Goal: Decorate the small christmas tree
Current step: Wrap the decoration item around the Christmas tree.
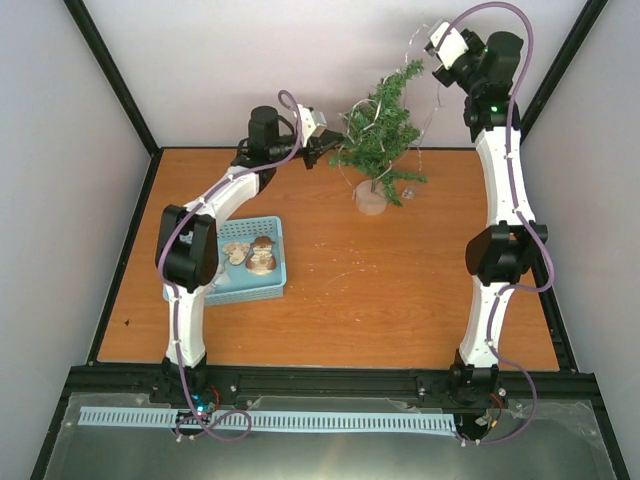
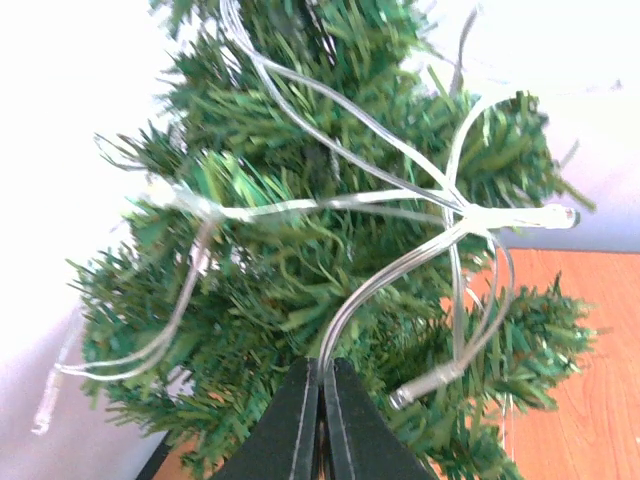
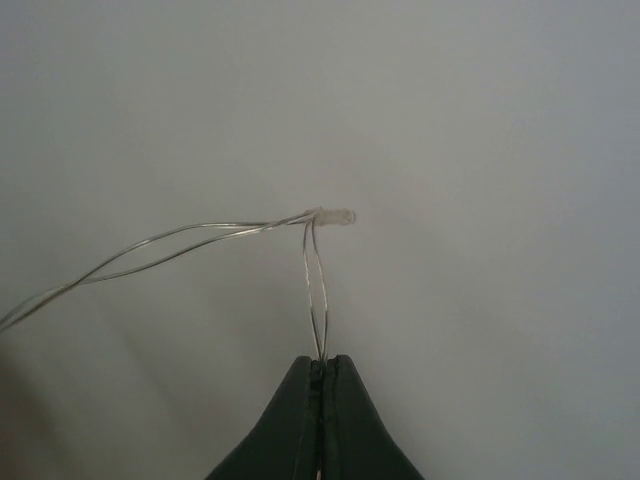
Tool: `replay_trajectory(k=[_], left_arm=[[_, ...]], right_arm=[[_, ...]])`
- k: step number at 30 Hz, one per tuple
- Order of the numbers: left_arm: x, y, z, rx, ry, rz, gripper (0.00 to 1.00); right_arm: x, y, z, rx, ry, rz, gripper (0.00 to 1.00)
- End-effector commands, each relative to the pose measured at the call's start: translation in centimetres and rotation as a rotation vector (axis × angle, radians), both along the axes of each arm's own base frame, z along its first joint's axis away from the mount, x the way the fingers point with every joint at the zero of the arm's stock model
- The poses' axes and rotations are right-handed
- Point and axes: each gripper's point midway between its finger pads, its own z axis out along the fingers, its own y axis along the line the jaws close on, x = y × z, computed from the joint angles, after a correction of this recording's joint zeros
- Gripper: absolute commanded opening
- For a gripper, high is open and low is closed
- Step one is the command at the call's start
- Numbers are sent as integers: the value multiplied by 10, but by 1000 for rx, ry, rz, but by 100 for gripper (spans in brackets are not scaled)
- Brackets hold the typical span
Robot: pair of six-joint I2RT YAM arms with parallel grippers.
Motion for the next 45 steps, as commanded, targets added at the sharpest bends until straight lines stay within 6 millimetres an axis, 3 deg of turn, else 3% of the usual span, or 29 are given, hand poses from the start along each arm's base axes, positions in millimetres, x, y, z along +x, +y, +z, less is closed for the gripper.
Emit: replay_trajectory(k=[1, 11, 23, 26, 34, 39, 45], left_arm=[[-3, 9, 61, -100, -64, 51, 1], [18, 42, 95, -295, 59, 122, 1], [45, 50, 81, -317, 117, 203, 1], [53, 50, 76, -313, 135, 220, 1], [82, 51, 44, -297, 243, 277, 0], [93, 53, 36, -307, 284, 291, 1], [104, 54, 37, -340, 338, 288, 1]], right_arm=[[-9, -22, 27, 72, -37, -48, 3], [4, -41, 19, 162, -16, -58, 3], [27, -62, 28, 376, -92, -81, 3], [36, -61, 11, 375, -52, -81, 3], [66, -61, -61, 315, 86, -111, 3], [74, -65, -84, 276, 130, -145, 3], [81, -85, -105, 230, 169, -241, 3]])
